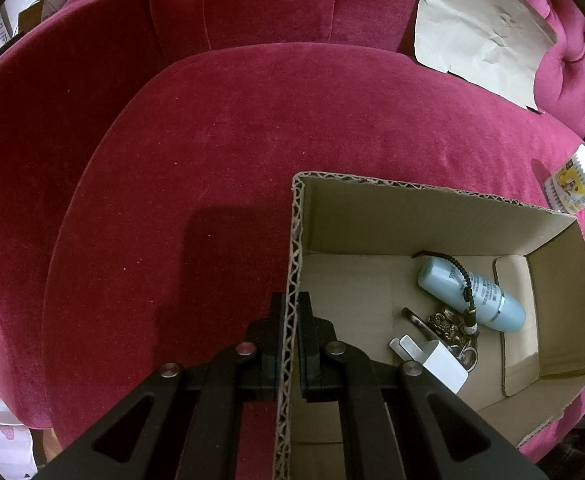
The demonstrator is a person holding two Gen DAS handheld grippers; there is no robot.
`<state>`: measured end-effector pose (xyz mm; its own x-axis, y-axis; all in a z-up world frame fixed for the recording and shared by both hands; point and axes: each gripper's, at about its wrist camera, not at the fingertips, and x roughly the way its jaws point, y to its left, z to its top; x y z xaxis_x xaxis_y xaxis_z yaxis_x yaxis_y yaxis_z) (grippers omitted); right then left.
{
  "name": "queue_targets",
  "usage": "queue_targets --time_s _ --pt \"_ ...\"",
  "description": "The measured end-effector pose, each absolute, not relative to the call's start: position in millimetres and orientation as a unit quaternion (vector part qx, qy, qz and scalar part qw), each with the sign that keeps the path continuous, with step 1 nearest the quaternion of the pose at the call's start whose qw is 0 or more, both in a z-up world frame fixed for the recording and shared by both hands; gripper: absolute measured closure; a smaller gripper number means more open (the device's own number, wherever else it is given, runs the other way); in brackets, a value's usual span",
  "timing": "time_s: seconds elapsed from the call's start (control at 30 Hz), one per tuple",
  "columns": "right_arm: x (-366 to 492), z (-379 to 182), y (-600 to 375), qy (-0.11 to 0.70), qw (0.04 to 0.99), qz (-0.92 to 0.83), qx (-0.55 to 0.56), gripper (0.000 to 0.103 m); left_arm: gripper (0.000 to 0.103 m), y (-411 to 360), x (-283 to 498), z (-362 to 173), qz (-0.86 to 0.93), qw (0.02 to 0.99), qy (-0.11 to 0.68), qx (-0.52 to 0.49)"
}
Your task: Organize rigid objects
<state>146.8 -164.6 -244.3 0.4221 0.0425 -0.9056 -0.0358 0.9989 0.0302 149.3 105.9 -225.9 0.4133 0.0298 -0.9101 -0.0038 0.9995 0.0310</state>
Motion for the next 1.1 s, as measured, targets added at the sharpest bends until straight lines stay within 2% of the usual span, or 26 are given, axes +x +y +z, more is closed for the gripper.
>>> queue_targets --time_s 1.1 --pt "140.6 -176.7 -139.3 0.522 0.852 0.019 -0.011 0.058 0.098 106.9 148.5 -224.6 0.007 0.841 0.540 0.008"
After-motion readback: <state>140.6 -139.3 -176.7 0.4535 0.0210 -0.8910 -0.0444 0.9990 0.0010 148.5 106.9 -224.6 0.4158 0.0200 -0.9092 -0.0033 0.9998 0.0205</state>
